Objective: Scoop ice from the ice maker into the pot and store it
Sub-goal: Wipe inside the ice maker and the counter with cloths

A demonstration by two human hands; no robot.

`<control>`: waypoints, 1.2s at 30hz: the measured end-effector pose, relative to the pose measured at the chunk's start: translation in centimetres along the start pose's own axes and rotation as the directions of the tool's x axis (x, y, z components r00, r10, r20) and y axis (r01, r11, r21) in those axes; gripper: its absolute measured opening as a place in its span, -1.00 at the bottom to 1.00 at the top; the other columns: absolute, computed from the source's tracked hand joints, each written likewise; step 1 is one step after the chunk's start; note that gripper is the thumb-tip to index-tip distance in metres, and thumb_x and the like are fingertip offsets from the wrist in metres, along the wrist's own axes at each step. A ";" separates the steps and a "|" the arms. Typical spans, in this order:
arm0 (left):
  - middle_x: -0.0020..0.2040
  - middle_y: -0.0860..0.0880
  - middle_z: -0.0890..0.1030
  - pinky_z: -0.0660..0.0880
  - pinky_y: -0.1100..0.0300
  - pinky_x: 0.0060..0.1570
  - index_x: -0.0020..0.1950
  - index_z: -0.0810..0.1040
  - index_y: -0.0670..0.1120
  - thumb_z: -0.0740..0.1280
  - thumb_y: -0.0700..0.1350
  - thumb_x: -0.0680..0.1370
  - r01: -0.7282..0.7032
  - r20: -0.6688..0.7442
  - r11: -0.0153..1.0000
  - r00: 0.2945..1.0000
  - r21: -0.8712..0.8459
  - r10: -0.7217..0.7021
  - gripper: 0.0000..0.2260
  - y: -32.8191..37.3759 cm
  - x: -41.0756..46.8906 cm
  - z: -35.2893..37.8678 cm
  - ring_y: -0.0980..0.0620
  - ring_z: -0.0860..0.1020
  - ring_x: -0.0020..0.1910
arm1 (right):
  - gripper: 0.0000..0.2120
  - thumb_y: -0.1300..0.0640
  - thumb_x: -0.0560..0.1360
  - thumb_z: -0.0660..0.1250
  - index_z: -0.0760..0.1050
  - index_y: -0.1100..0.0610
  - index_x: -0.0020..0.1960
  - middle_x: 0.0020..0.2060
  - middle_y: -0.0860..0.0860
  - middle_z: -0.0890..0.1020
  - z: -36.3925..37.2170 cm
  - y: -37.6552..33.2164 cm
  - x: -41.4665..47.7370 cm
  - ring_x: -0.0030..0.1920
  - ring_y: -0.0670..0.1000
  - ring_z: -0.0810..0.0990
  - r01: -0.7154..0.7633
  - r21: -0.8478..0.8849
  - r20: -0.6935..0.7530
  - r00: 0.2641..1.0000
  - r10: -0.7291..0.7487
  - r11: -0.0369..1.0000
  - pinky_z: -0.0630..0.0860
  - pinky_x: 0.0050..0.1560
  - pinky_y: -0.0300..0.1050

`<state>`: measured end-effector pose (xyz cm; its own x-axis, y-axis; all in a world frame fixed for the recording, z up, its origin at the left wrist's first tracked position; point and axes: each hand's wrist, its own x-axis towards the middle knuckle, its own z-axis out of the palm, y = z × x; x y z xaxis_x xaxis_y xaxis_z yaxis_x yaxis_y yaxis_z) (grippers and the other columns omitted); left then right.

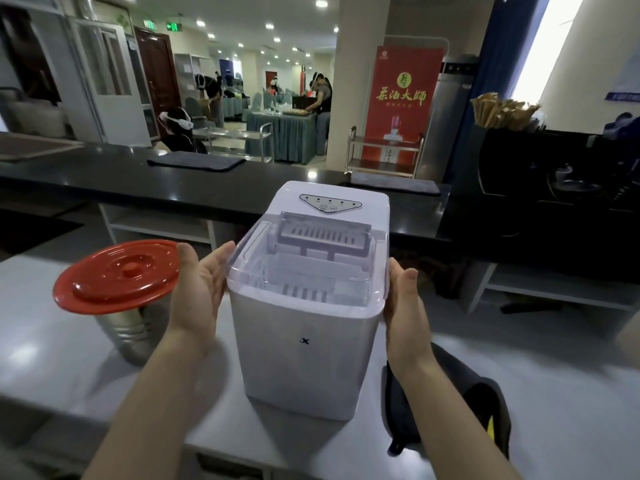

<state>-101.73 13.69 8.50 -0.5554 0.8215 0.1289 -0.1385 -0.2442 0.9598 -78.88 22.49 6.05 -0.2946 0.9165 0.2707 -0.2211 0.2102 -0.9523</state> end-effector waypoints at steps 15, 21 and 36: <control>0.39 0.08 0.38 0.12 0.24 0.38 0.48 0.27 -0.08 -0.21 0.11 0.66 -0.027 -0.156 0.999 0.987 0.016 0.029 -0.47 -2.7 -5.4 0.8 0.16 0.26 0.41 | -0.70 -0.22 0.55 0.11 0.53 -0.17 0.13 0.19 -0.20 0.58 -5.5 0.3 -3.1 0.28 -0.16 0.48 -0.102 -0.140 0.013 0.994 0.105 0.985 0.38 0.31 -0.16; 0.40 0.03 0.40 0.15 0.18 0.40 0.46 0.31 -0.11 -0.16 0.09 0.66 0.029 -0.213 0.999 0.977 0.013 -0.026 -0.50 -5.8 -8.6 1.7 0.13 0.31 0.40 | -0.76 0.06 0.56 0.31 0.54 -0.03 0.22 0.06 -0.18 0.61 -11.1 2.4 -4.6 0.17 -0.11 0.56 -0.162 -0.515 0.028 0.978 0.205 0.842 0.47 0.14 -0.19; 0.22 0.05 0.54 0.33 0.14 0.28 0.31 0.46 0.01 0.16 -0.04 0.63 0.238 -0.193 0.946 0.961 0.221 -0.197 -0.73 -11.6 -15.3 4.4 0.08 0.46 0.26 | -0.76 0.24 0.50 0.16 0.52 -0.05 -0.04 -0.13 -0.01 0.59 -17.2 5.5 -7.2 -0.15 0.06 0.51 -0.026 -0.963 0.053 0.958 0.282 0.267 0.45 -0.28 -0.10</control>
<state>-88.06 6.22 -3.55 -0.6653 0.7380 -0.1131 -0.0820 0.0784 0.9935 -62.02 22.91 -3.52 -0.3934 0.9194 -0.0016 0.8443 0.3606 -0.3965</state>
